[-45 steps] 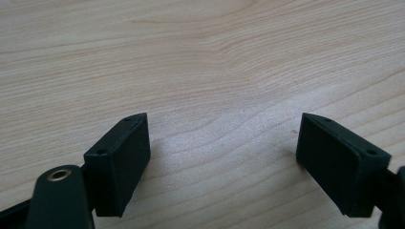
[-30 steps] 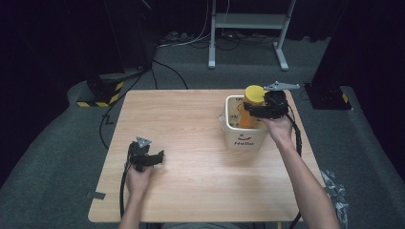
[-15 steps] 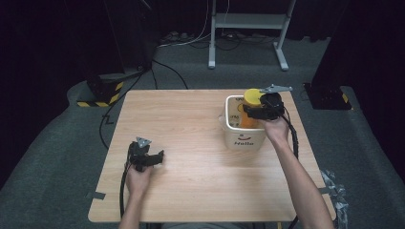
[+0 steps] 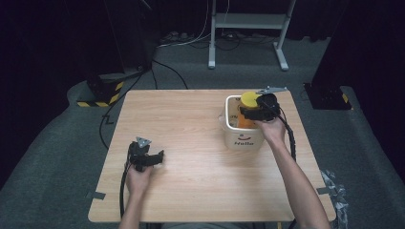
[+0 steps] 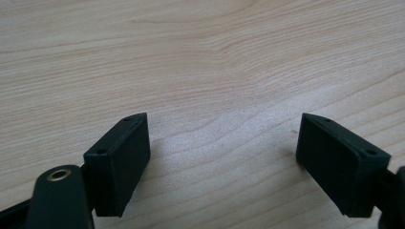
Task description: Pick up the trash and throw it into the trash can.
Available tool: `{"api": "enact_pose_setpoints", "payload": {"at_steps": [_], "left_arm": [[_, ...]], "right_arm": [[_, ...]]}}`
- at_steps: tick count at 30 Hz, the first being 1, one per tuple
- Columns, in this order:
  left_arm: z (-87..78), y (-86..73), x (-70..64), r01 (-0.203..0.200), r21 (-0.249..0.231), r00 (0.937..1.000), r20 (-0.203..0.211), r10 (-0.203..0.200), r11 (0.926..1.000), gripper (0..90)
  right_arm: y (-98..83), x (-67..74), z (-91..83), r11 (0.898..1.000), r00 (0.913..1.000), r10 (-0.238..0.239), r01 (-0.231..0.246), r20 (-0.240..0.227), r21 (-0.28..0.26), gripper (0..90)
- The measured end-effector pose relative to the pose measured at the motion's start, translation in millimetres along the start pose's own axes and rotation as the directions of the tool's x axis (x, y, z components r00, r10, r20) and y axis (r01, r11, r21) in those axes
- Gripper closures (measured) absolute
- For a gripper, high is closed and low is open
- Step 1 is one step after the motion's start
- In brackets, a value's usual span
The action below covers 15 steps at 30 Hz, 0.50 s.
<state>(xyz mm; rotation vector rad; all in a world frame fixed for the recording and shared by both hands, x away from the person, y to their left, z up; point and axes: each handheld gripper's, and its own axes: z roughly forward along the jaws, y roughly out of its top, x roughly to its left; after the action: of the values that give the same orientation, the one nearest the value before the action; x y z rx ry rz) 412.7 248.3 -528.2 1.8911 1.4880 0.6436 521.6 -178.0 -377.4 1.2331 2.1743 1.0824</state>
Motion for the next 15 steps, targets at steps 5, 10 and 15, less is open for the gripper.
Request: {"api": "enact_pose_setpoints", "payload": {"at_steps": [5, 10, 15], "left_arm": [[0.1, 0.0, 0.0, -0.001, -0.001, 1.0000, 0.001, 0.001, 1.0000, 19.2], [0.1, 0.0, 0.0, -0.001, -0.001, 1.0000, 0.001, 0.001, 1.0000, 19.2], [0.1, 0.0, 0.0, -0.001, -0.001, 1.0000, 0.001, 0.001, 1.0000, 19.2]], "right_arm": [[-0.3, 1.7, 1.1, 1.000, 1.0000, 0.001, -0.001, -0.002, 0.004, 22.6], [-1.5, 3.2, 4.2, 1.000, 1.0000, 0.002, -0.002, -0.002, 0.023, 22.6], [-2.0, 4.2, 6.5, 1.000, 1.0000, 0.000, 0.000, -0.007, 0.029, 22.4]]}}
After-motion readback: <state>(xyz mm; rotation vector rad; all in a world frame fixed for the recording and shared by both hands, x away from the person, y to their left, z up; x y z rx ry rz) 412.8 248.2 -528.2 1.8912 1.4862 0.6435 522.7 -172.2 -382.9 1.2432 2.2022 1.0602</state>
